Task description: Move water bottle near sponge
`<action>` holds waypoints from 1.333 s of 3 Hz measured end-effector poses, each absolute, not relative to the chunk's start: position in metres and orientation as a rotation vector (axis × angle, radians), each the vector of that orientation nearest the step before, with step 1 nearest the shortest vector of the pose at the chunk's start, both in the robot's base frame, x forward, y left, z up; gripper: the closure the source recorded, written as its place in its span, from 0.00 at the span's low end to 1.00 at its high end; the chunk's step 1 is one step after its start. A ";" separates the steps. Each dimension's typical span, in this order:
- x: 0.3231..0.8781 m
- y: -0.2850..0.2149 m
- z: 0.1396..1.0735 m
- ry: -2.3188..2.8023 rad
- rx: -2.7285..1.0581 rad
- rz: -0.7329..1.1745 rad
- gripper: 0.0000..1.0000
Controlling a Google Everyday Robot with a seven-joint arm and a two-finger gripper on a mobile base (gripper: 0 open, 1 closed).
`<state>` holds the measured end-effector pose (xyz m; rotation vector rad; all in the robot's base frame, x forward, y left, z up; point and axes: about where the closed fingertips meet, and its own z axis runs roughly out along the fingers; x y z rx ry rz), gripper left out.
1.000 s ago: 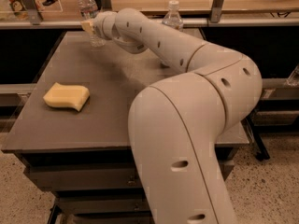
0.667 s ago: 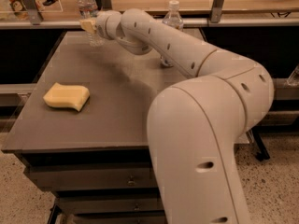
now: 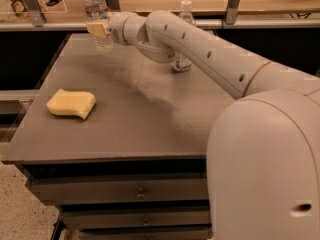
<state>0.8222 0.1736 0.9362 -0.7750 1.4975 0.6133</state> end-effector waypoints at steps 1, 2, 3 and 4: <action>0.791 0.168 0.946 1.514 -0.807 0.610 1.00; 0.761 0.164 0.949 1.532 -0.809 0.629 1.00; 0.738 0.161 0.947 1.531 -0.796 0.654 1.00; 0.714 0.159 0.945 1.521 -0.781 0.679 1.00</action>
Offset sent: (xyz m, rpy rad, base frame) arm -0.1022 -0.0128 0.0143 -0.0151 0.0646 0.0394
